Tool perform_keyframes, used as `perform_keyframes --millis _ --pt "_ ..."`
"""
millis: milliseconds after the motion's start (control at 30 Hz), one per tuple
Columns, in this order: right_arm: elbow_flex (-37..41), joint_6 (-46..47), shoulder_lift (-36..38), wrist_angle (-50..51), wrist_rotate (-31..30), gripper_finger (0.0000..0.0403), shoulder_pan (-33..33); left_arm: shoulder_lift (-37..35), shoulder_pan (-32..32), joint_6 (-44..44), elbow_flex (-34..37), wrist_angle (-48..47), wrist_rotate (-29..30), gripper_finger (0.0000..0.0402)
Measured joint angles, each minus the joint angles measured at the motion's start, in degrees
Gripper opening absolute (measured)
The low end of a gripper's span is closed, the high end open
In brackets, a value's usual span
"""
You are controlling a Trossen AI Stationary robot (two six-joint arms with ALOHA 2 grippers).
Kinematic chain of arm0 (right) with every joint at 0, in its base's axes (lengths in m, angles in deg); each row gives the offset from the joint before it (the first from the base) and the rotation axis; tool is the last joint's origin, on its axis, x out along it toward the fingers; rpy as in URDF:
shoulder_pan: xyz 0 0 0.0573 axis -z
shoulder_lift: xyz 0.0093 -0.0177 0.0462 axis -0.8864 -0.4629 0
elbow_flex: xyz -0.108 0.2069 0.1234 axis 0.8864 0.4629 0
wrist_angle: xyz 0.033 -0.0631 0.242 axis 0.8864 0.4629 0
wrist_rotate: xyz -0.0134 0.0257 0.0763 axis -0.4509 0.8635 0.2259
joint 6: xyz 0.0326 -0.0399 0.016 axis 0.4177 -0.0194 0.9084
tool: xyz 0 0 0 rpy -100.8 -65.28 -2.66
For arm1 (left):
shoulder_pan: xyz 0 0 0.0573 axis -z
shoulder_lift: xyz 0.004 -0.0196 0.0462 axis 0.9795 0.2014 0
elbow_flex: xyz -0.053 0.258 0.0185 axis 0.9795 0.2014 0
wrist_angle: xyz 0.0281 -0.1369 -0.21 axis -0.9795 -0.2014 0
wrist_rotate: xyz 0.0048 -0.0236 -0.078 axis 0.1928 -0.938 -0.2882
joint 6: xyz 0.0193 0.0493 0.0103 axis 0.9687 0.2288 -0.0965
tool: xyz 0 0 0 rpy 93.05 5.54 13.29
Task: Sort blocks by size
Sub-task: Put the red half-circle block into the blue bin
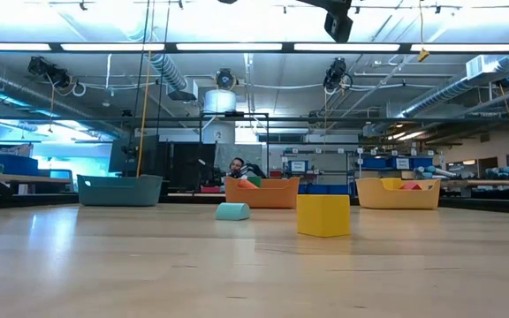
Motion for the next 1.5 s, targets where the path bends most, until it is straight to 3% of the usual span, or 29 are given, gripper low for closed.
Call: perform_keyframes --millis 200,400,567,733,900,1067,1267,1500 --pt "0.00 2.30 0.00 0.09 -0.35 0.0176 0.28 -0.02 0.01 -3.96 0.00 -0.12 0.33 0.0103" --pt "-0.02 2.16 0.00 2.35 -0.69 0.0209 1.02 0.00 0.01 -14.85 0.04 -2.01 1.54 0.0103" --pt "-0.02 2.87 0.26 2.98 3.78 0.0228 2.58 -0.02 0.12 -17.54 0.04 -7.14 4.44 0.0103" --pt "-0.02 3.92 2.28 7.59 3.01 0.0226 5.40 -0.02 -0.01 -31.85 0.04 -8.47 8.86 0.0103" --pt "-0.02 4.48 3.42 15.48 -1.45 0.0215 7.59 -0.02 -1.65 -45.95 0.16 -12.49 9.13 0.0103" --pt "-0.02 4.35 3.09 19.75 -5.18 0.0210 7.82 -0.02 -4.69 -56.95 0.33 -21.74 14.23 0.0103" --pt "0.02 3.73 2.73 19.99 -5.27 0.0210 7.63 -0.02 -12.26 -65.77 0.39 -40.50 12.44 0.0097" --pt "0.04 3.41 2.73 19.93 -5.27 0.0206 7.59 -0.02 -23.71 -67.28 0.42 -54.15 12.31 0.0096"
